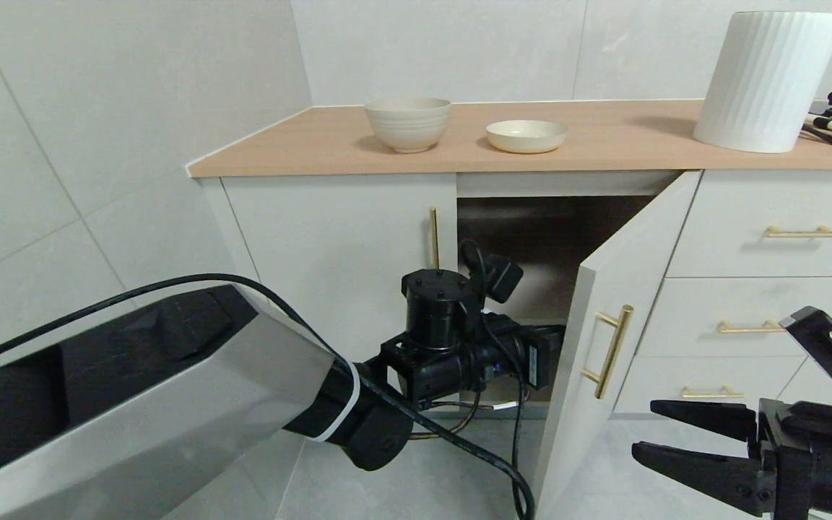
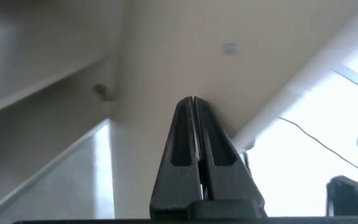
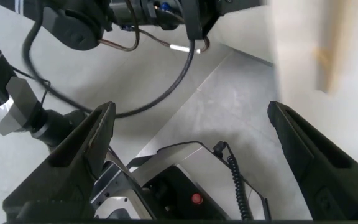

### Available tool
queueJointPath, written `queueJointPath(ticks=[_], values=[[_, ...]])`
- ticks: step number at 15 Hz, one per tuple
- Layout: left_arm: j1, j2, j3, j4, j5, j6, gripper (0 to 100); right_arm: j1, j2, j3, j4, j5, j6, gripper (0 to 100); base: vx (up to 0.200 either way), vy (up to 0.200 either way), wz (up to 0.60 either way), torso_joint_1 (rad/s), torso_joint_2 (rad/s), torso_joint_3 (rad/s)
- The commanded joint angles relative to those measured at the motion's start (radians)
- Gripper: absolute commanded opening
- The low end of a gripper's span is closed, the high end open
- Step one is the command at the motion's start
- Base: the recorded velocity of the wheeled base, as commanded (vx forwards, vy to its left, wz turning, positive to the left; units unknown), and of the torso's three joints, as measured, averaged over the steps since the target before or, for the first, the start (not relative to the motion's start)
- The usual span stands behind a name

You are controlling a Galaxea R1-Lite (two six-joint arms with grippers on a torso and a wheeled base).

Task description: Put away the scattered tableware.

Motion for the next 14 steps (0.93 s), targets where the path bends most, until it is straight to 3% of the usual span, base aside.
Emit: queueJointPath(ticks=[1, 7, 10, 12, 14], values=[[0.005, 0.007, -0.011, 0.004, 0.003, -0.001, 0, 0.000, 0.002, 0.000, 0.000, 0.000, 0.000, 100, 0.000, 0.000, 0.00, 0.000, 0.00, 0.000], [-0.001, 0.022, -0.071, 0.077, 0.004, -0.001, 0, 0.031, -0.008, 0.000, 0.000, -0.001, 0.000, 100, 0.000, 0.000, 0.00, 0.000, 0.00, 0.000], [-0.090, -0.007, -0.078, 0.103, 0.006, 0.004, 0, 0.065, -0.063, 0.002, 0.004, -0.001, 0.002, 100, 0.000, 0.000, 0.00, 0.000, 0.00, 0.000], [-0.172, -0.085, 0.008, 0.100, 0.004, 0.016, 0, 0.109, -0.130, 0.008, 0.041, 0.003, 0.003, 100, 0.000, 0.000, 0.00, 0.000, 0.00, 0.000], [-0.178, -0.201, 0.150, 0.092, -0.032, 0.021, 0, 0.169, -0.189, 0.003, 0.080, 0.003, 0.003, 100, 0.000, 0.000, 0.00, 0.000, 0.00, 0.000]])
